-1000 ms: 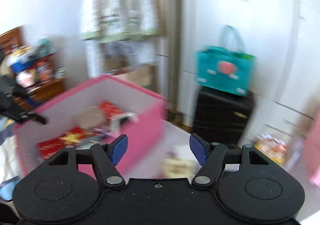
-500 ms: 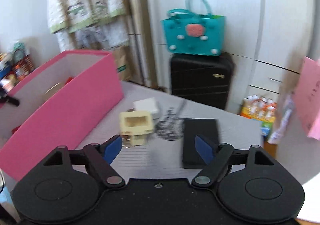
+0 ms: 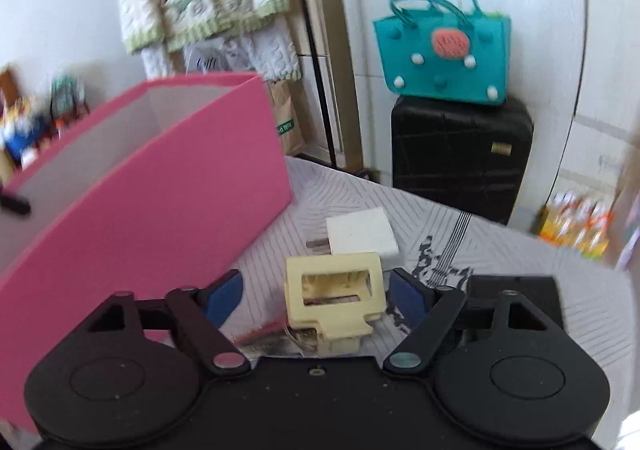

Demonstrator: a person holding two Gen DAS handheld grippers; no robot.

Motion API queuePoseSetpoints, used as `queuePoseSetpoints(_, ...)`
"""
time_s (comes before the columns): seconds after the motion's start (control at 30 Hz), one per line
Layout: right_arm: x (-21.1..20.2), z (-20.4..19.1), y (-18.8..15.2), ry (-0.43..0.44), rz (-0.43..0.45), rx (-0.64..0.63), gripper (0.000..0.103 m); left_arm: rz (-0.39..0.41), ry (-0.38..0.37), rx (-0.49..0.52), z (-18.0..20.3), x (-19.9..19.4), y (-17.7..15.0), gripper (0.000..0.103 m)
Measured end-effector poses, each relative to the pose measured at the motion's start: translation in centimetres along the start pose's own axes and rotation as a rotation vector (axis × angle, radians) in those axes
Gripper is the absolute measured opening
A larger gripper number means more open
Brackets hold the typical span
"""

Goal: Organize rigid objects
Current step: 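Move the right tool to the cream clip and grasp it, then carry the cream clip into the box and release it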

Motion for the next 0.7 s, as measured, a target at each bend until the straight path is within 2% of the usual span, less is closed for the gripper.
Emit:
queuePoseSetpoints(0.03, 0.0, 0.5, 0.0, -0.011, 0.002, 0.032, 0.058, 0.003, 0.003, 0.005, 0.1, 0.0, 0.0, 0.007)
queuePoseSetpoints(0.2, -1.6, 0.2, 0.0, -0.044, 0.048, 0.041, 0.058, 0.017, 0.0, 0.014, 0.1, -0.1, 0.0, 0.008)
queuePoseSetpoints(0.4, -5.7, -3.4, 2.0, -0.033, 0.133, -0.035, 0.058, 0.034, -0.017, 0.001, -0.2, -0.3, -0.1, 0.008)
queuePoseSetpoints(0.5, -8.0, -6.8, 3.7, 0.012, 0.205, -0.09, 0.058, 0.044, -0.022, -0.011, -0.3, -0.3, -0.1, 0.008)
queuePoseSetpoints(0.57, -9.0, -9.2, 4.5, 0.082, 0.23, -0.1, 0.058, 0.05, -0.025, -0.019, -0.3, -0.3, -0.2, 0.008)
queuePoseSetpoints(0.7, -9.2, -13.7, 4.9, 0.239, 0.199, -0.092, 0.058, 0.059, -0.031, -0.033, -0.4, -0.4, -0.2, 0.008)
Point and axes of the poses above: each gripper's, at about its wrist camera, not at the fingertips, and x roughly the way its jaws point, z to its right, y to its top, the point moved 6 cm from there along x, roughly the way its jaws point, and after that the axes turned 7 degrees about z, right-handed, at the moved point
